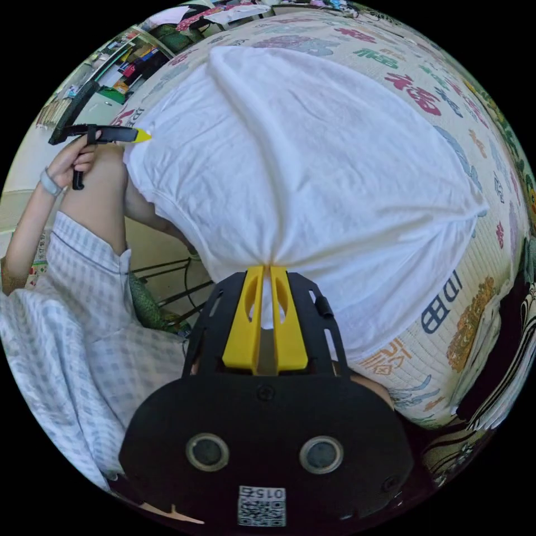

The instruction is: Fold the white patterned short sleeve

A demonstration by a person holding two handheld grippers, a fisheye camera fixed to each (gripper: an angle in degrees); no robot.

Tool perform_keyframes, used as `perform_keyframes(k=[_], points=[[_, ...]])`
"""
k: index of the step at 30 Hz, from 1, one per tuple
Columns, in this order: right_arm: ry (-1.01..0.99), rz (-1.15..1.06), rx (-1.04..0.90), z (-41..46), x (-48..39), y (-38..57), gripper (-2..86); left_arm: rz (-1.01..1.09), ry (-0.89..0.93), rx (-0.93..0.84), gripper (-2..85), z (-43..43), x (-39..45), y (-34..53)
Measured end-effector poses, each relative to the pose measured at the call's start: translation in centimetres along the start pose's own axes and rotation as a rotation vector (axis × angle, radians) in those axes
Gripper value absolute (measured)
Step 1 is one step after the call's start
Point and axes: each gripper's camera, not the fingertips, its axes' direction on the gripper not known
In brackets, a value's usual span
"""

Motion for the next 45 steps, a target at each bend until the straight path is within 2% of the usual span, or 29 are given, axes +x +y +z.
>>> perform_keyframes(k=[9,14,20,24,26,29,34,37,40,45], points=[[0.086,-0.028,-0.02,3.7,-5.5,-0.9,-0.9,-0.027,-0.048,0.095,0.4,-4.4,1.0,4.2],[0.127,0.02,-0.026,6.0,-8.4,-2.5,-0.4,-0.06,-0.071,0.033,5.3,-5.1,1.3,4.7],[0.108,-0.101,0.129,6.5,-15.7,-6.9,5.7,-0.083,-0.025,0.194,7.5,-10.1,1.9,7.4],[0.174,-0.195,0.086,10.2,-20.4,-11.7,5.4,-0.112,0.011,0.167,6.6,-9.3,1.4,6.8],[0.23,-0.201,-0.006,13.5,-22.0,-14.5,4.2,-0.113,0.028,0.145,2.5,-8.4,1.4,6.4],[0.218,-0.237,-0.04,14.3,-22.8,-16.2,0.8,-0.114,0.038,0.138,-0.1,-8.6,1.3,6.8],[0.184,-0.323,0.008,14.2,-24.3,-16.5,-0.8,-0.107,0.022,0.248,-0.6,-12.4,2.0,9.8],[0.245,-0.387,-0.028,16.0,-25.6,-17.4,-0.8,-0.136,-0.017,0.204,-0.2,-11.8,1.7,10.0],[0.248,-0.359,-0.067,17.9,-25.6,-19.3,-0.5,-0.184,0.011,0.09,1.4,-10.2,0.7,8.8],[0.153,-0.249,0.039,16.0,-23.1,-21.0,-0.3,-0.183,-0.034,0.227,5.8,-14.1,1.5,10.5]])
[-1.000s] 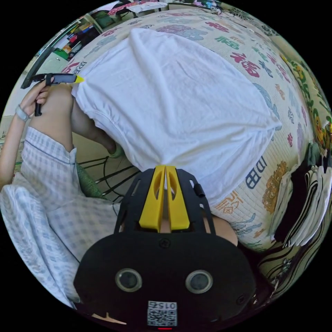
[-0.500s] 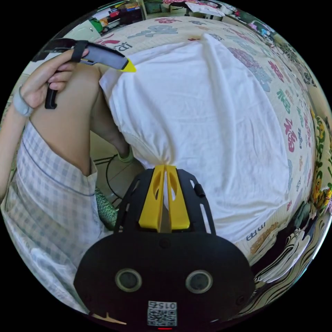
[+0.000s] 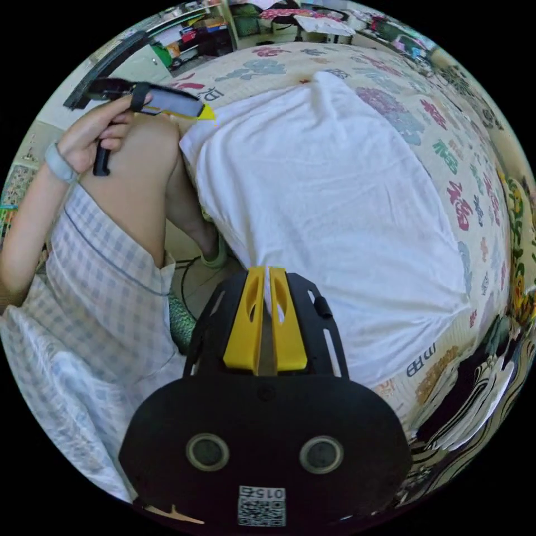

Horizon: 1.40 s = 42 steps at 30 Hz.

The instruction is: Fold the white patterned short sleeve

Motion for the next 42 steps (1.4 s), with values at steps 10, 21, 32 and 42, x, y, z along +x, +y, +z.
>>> perform_keyframes(k=[10,21,32,42], points=[[-0.1,0.382,-0.111,4.4,14.1,2.3,-1.0,0.092,0.114,-0.182,2.2,3.0,0.6,-2.9],[-0.09,0.263,-0.011,-0.8,17.5,-7.2,0.2,-0.209,0.035,0.158,7.5,-4.5,-5.2,0.8],[-0.099,0.031,0.172,-5.2,18.6,-35.5,7.5,-0.124,-0.047,-0.198,6.8,1.9,-5.4,-2.7],[0.055,-0.025,-0.198,2.6,19.0,-49.9,7.9,-0.135,0.173,-0.054,-0.5,1.1,-7.0,-2.0]])
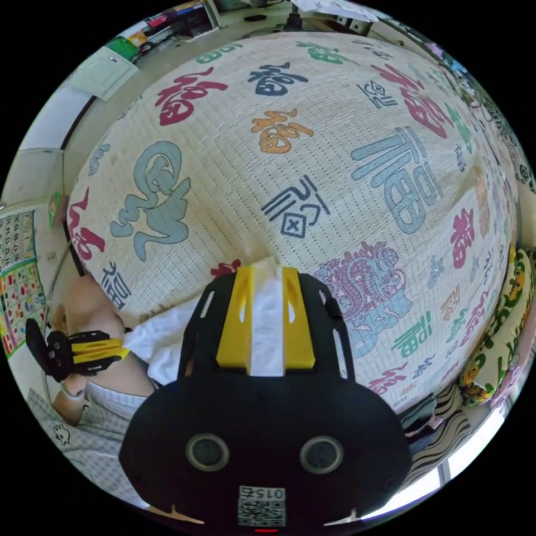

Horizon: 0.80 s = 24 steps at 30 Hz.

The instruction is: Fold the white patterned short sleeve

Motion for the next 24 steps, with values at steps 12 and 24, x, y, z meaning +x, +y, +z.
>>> perform_keyframes(k=[12,24], points=[[-0.122,0.03,0.104,-5.1,5.9,0.8,-0.8,0.011,0.126,0.128,-0.8,0.9,-1.3,2.7],[-0.318,-0.031,0.387,-16.2,15.7,15.6,-0.7,0.275,0.156,0.293,-0.7,3.3,6.8,8.5]])
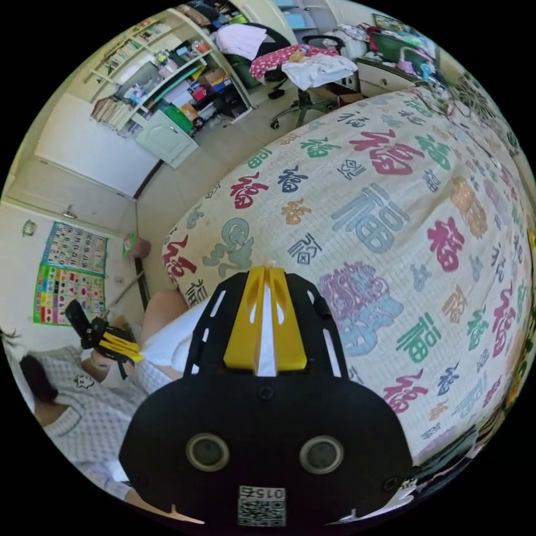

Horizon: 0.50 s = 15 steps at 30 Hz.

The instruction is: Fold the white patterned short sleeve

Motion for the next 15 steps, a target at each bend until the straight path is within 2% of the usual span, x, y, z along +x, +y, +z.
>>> perform_keyframes(k=[5,11,15], points=[[-0.146,0.126,0.146,-9.3,8.7,16.0,-0.7,0.261,0.034,-0.157,-0.6,12.0,10.3,4.5],[-0.115,0.312,0.186,-14.1,18.0,32.7,-0.6,0.603,0.044,-0.351,-0.7,28.9,20.5,9.8],[-0.096,0.398,0.167,-14.6,22.3,39.2,-0.5,0.691,0.052,-0.461,-0.6,38.7,23.2,12.7]])
